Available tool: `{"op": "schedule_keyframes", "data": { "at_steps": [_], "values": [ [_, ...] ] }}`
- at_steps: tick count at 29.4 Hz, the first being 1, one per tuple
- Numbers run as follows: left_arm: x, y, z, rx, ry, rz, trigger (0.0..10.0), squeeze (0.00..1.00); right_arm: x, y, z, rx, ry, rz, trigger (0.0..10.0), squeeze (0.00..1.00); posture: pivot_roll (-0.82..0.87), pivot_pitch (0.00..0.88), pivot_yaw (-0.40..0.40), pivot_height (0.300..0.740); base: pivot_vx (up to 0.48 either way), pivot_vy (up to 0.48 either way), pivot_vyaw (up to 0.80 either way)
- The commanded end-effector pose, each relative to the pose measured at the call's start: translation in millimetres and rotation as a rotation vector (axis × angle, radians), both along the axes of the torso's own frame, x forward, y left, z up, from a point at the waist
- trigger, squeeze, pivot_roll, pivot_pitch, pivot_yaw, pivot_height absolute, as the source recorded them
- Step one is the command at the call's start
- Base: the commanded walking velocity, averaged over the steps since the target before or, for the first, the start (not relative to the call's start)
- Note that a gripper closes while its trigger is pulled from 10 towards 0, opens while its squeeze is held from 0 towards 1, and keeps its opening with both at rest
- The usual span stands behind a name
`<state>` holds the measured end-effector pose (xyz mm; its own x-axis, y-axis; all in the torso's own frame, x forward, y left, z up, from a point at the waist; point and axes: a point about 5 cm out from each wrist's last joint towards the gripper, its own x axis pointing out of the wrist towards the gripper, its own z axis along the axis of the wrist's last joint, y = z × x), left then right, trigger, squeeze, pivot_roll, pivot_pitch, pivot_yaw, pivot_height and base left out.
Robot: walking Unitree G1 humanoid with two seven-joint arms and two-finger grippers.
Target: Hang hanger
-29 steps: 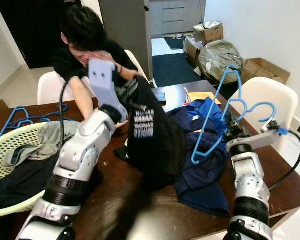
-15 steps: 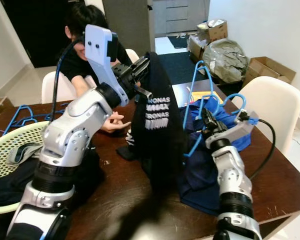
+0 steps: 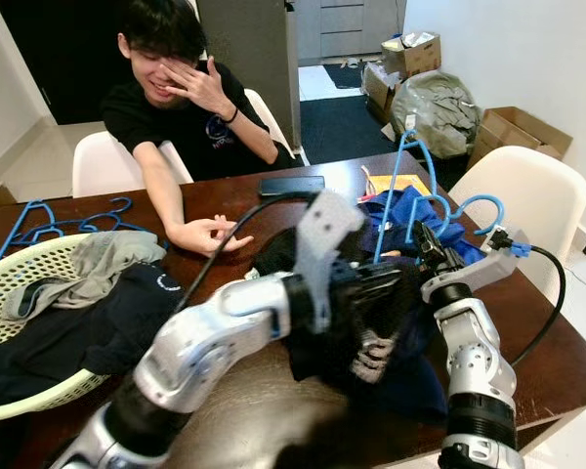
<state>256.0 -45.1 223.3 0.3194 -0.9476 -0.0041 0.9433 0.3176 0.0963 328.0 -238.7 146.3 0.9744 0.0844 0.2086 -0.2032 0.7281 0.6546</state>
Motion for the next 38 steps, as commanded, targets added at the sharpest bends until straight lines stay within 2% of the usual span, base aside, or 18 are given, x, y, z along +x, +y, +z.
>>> {"op": "schedule_keyframes", "data": {
  "at_steps": [1, 2, 3, 5, 6, 7, 9, 11, 13, 17, 26, 27, 28, 29, 31, 32, 33, 38],
  "values": [
    [-9.2, -11.0, -17, 0.081, -0.010, -0.057, 10.0, 0.00, 0.2, 2.1, -2, -0.018, 0.018, 0.013, 10.0, 0.00, -0.01, 0.048, 0.017, 0.740, 0.000, 0.000, 0.00],
    [-9.2, -11.0, -17, 0.081, -0.010, -0.057, 10.0, 0.00, 0.2, 2.1, -2, -0.018, 0.018, 0.013, 10.0, 0.00, -0.01, 0.048, 0.017, 0.740, 0.000, 0.000, 0.00],
    [-16.3, -18.2, -24, 0.090, 0.013, -0.093, 10.0, 0.00, -0.1, 1.6, -3, -0.018, 0.022, 0.014, 10.0, 0.00, -0.02, 0.038, 0.015, 0.740, 0.000, 0.000, 0.00],
    [-31.7, -32.9, -47, 0.156, 0.036, -0.157, 10.0, 0.00, -0.6, 0.4, -4, -0.020, 0.032, 0.018, 10.0, 0.00, -0.03, 0.024, 0.005, 0.740, 0.000, 0.000, 0.00],
    [-31.7, -32.9, -47, 0.156, 0.036, -0.157, 10.0, 0.00, -0.6, 0.4, -4, -0.020, 0.032, 0.018, 10.0, 0.00, -0.03, 0.024, 0.005, 0.740, 0.000, 0.000, 0.00],
    [-37.4, -36.9, -56, 0.189, 0.034, -0.179, 10.0, 0.00, -1.0, 0.0, -5, -0.023, 0.036, 0.021, 10.0, 0.00, -0.03, 0.020, 0.004, 0.740, 0.000, 0.000, 0.00],
    [-37.4, -36.9, -56, 0.189, 0.034, -0.179, 10.0, 0.00, -1.0, 0.0, -5, -0.023, 0.036, 0.021, 10.0, 0.00, -0.03, 0.020, 0.004, 0.740, 0.000, 0.000, 0.00],
    [-47.6, -42.3, -74, 0.257, 0.014, -0.204, 10.0, 0.00, -1.8, 0.3, -5, -0.027, 0.043, 0.027, 10.0, 0.00, -0.03, 0.008, -0.005, 0.740, 0.000, 0.000, 0.00],
    [-52.4, -43.8, -84, 0.294, -0.008, -0.213, 10.0, 0.00, -1.5, 0.9, -6, -0.027, 0.045, 0.031, 10.0, 0.00, -0.02, 0.009, -0.006, 0.740, 0.000, 0.000, 0.00],
    [-51.2, -42.2, -90, 0.317, -0.040, -0.203, 10.0, 0.00, -1.0, 1.3, -5, -0.026, 0.045, 0.034, 10.0, 0.00, -0.02, 0.007, -0.008, 0.740, 0.000, 0.000, 0.00],
    [-43.2, -30.5, -84, 0.285, -0.056, -0.184, 10.0, 0.00, -2.5, 0.1, -6, -0.030, 0.048, 0.033, 10.0, 0.00, -0.02, 0.000, -0.010, 0.740, 0.000, 0.000, 0.00],
    [-42.4, -27.4, -80, 0.272, -0.059, -0.184, 10.0, 0.30, -2.9, -0.4, -6, -0.031, 0.049, 0.032, 10.0, 0.00, -0.02, 0.000, -0.012, 0.740, 0.000, 0.000, 0.00],
    [-39.4, -24.4, -74, 0.233, -0.063, -0.161, 10.0, 0.71, -3.3, -1.0, -7, -0.032, 0.050, 0.032, 10.0, 0.00, -0.02, 0.001, -0.015, 0.740, 0.000, 0.000, 0.00],
    [-36.1, -20.0, -66, 0.189, -0.059, -0.138, 10.0, 1.00, -3.7, -1.7, -7, -0.033, 0.052, 0.032, 10.0, 0.00, -0.02, 0.002, -0.017, 0.740, 0.000, 0.000, 0.00],
    [-33.8, -17.0, -61, 0.160, -0.056, -0.122, 10.0, 1.00, -3.9, -2.2, -7, -0.034, 0.053, 0.032, 10.0, 0.00, -0.02, 0.002, -0.017, 0.740, 0.000, 0.000, 0.00],
    [-29.7, -10.1, -58, 0.148, -0.065, -0.097, 10.0, 1.00, -3.9, -2.7, -7, -0.036, 0.054, 0.032, 10.0, 0.00, -0.01, 0.002, -0.021, 0.740, 0.000, 0.000, 0.00],
    [-29.7, -10.1, -58, 0.148, -0.065, -0.097, 10.0, 1.00, -3.9, -2.7, -7, -0.036, 0.054, 0.032, 10.0, 0.00, -0.01, 0.002, -0.021, 0.740, 0.000, 0.000, 0.00],
    [-24.2, 10.2, -52, 0.149, -0.068, -0.071, 10.0, 1.00, -3.9, -3.9, -7, -0.041, 0.057, 0.034, 10.0, 0.00, -0.01, 0.001, -0.027, 0.740, 0.000, 0.000, 0.00]
  ]
}}
